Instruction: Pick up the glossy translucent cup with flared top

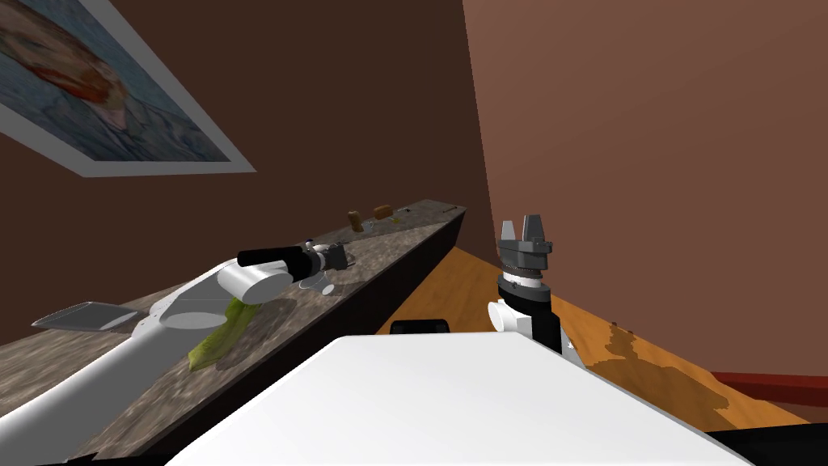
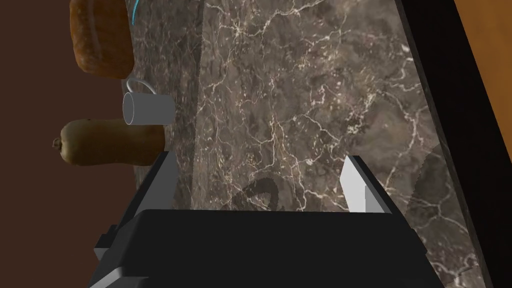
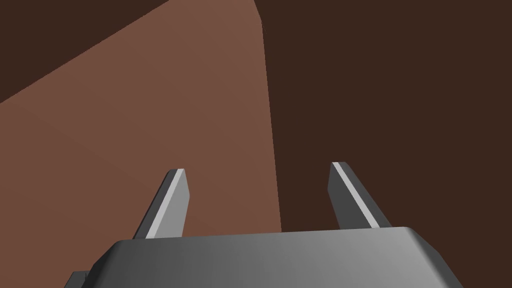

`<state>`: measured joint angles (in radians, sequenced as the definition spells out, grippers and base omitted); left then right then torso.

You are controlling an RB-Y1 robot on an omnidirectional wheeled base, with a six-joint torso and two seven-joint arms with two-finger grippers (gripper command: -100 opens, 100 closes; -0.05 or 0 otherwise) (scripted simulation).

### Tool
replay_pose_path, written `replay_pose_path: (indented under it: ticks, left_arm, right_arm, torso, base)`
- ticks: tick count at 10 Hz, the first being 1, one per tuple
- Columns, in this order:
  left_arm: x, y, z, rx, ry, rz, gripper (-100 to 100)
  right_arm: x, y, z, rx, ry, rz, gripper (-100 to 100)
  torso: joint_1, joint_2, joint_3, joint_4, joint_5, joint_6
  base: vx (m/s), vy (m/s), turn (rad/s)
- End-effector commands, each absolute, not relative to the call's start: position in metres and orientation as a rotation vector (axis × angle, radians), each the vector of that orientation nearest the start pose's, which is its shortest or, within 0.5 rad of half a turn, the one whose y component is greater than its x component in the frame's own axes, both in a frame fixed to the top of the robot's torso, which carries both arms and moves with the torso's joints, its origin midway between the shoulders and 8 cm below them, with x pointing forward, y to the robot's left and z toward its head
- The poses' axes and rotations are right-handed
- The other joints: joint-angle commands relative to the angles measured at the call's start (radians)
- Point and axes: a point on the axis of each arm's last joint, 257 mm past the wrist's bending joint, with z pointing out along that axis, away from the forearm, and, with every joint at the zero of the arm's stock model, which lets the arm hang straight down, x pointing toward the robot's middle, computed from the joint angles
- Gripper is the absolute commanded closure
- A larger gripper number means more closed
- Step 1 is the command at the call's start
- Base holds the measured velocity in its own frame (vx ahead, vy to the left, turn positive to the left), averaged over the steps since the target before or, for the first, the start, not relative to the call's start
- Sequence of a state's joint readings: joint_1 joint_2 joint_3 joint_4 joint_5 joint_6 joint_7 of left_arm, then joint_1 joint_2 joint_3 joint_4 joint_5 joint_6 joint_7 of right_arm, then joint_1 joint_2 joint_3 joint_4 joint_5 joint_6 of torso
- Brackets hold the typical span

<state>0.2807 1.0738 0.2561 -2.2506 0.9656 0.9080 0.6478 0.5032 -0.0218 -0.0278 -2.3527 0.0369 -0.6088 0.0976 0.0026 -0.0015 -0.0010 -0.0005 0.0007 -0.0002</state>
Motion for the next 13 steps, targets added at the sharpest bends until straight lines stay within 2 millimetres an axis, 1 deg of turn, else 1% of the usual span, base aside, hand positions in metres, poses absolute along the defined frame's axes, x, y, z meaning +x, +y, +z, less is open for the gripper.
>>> replay_pose_path:
  ticks: [1,2,3,4,5,6,7,8,9,11,12,13]
  left_arm:
    - [0.413,0.361,-0.150,-1.947,1.579,-1.063,-100]
    - [0.406,0.368,-0.154,-1.984,1.585,-1.011,-100]
    - [0.405,0.369,-0.156,-1.991,1.588,-0.998,-100]
    - [0.398,0.377,-0.160,-2.025,1.592,-0.950,-100]
    - [0.396,0.378,-0.162,-2.033,1.596,-0.935,-100]
    - [0.389,0.385,-0.166,-2.067,1.599,-0.885,-100]
    - [0.388,0.386,-0.168,-2.074,1.602,-0.872,-100]
    - [0.379,0.393,-0.173,-2.110,1.606,-0.814,-100]
    - [0.378,0.394,-0.173,-2.112,1.607,-0.810,-100]
    - [0.363,0.405,-0.181,-2.174,1.612,-0.711,-100]
    - [0.359,0.407,-0.183,-2.183,1.615,-0.691,-100]
    - [0.351,0.412,-0.188,-2.213,1.619,-0.638,-100]
  right_arm:
    - [0.307,-0.271,0.073,0.437,0.546,1.198,0]
    - [0.307,-0.271,0.073,0.437,0.546,1.198,0]
    - [0.307,-0.271,0.073,0.437,0.546,1.198,0]
    - [0.307,-0.271,0.073,0.437,0.546,1.198,0]
    - [0.307,-0.271,0.073,0.437,0.546,1.198,0]
    - [0.307,-0.271,0.073,0.437,0.546,1.198,0]
    - [0.307,-0.271,0.073,0.437,0.546,1.198,0]
    - [0.307,-0.271,0.073,0.437,0.546,1.198,0]
    - [0.307,-0.271,0.073,0.437,0.546,1.198,0]
    - [0.307,-0.271,0.073,0.437,0.546,1.198,0]
    - [0.307,-0.271,0.073,0.437,0.546,1.198,0]
    - [0.307,-0.271,0.073,0.437,0.546,1.198,0]
  torso:
    - [0.000,0.000,0.000,0.000,0.000,0.000]
    - [0.000,0.000,0.000,0.000,0.000,0.000]
    - [0.001,0.000,0.000,0.000,0.000,0.000]
    - [0.000,0.000,0.000,0.000,0.000,0.000]
    - [0.001,0.001,0.000,0.000,0.000,0.000]
    - [0.001,0.001,0.000,0.000,0.000,0.000]
    - [0.001,0.000,0.000,0.000,0.000,0.000]
    - [0.000,0.000,0.000,0.000,0.000,0.000]
    - [0.001,0.001,0.000,0.000,0.000,0.000]
    - [0.001,0.000,0.000,0.000,0.000,0.000]
    - [0.002,0.000,0.000,0.000,0.000,0.000]
    - [0.001,0.000,0.000,0.000,0.001,0.000]
  base:
    - [0.026,0.022,0.030]
    - [0.022,0.034,0.042]
    - [0.016,0.027,0.033]
    - [0.014,0.032,0.057]
    - [0.014,0.031,0.027]
    - [0.020,0.037,0.051]
    - [0.018,0.027,0.021]
    - [0.017,0.034,0.042]
    - [0.016,0.028,0.029]
    - [0.022,0.041,0.048]
    - [0.020,0.039,0.027]
    - [0.023,0.039,0.047]
